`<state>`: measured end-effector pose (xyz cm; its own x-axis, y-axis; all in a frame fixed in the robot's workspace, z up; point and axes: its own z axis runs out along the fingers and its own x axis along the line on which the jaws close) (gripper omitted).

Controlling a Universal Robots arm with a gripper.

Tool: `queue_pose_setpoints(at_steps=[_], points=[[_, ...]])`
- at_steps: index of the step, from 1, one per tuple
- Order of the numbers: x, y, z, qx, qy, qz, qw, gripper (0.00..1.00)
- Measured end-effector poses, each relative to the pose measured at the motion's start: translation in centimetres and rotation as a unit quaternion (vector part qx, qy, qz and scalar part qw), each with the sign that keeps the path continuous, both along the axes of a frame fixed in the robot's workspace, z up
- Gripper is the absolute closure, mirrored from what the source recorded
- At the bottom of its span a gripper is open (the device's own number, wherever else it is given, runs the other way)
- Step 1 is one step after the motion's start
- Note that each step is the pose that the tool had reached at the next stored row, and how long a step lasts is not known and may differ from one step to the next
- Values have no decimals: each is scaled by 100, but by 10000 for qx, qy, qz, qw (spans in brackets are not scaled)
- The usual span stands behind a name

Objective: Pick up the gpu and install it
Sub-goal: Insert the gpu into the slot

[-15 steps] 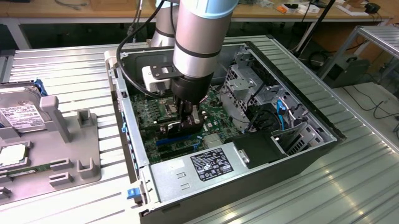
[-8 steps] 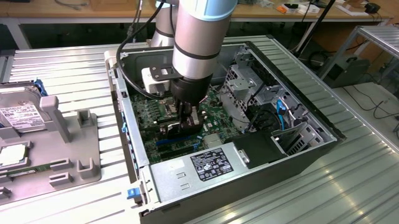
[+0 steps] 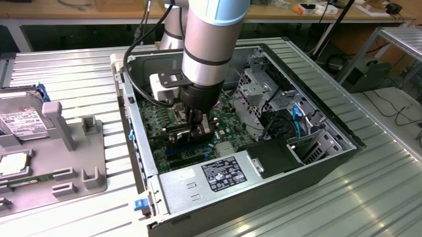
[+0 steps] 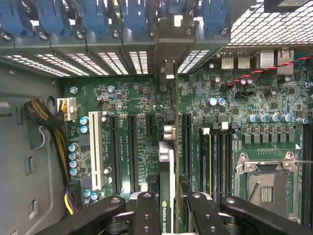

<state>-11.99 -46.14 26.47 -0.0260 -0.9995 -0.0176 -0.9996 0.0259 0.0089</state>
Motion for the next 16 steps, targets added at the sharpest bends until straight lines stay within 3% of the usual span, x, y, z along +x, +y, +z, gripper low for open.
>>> queue_pose_setpoints(at_steps=[16], points=[[-8,-9,-4,1,-4,0,10000,73]])
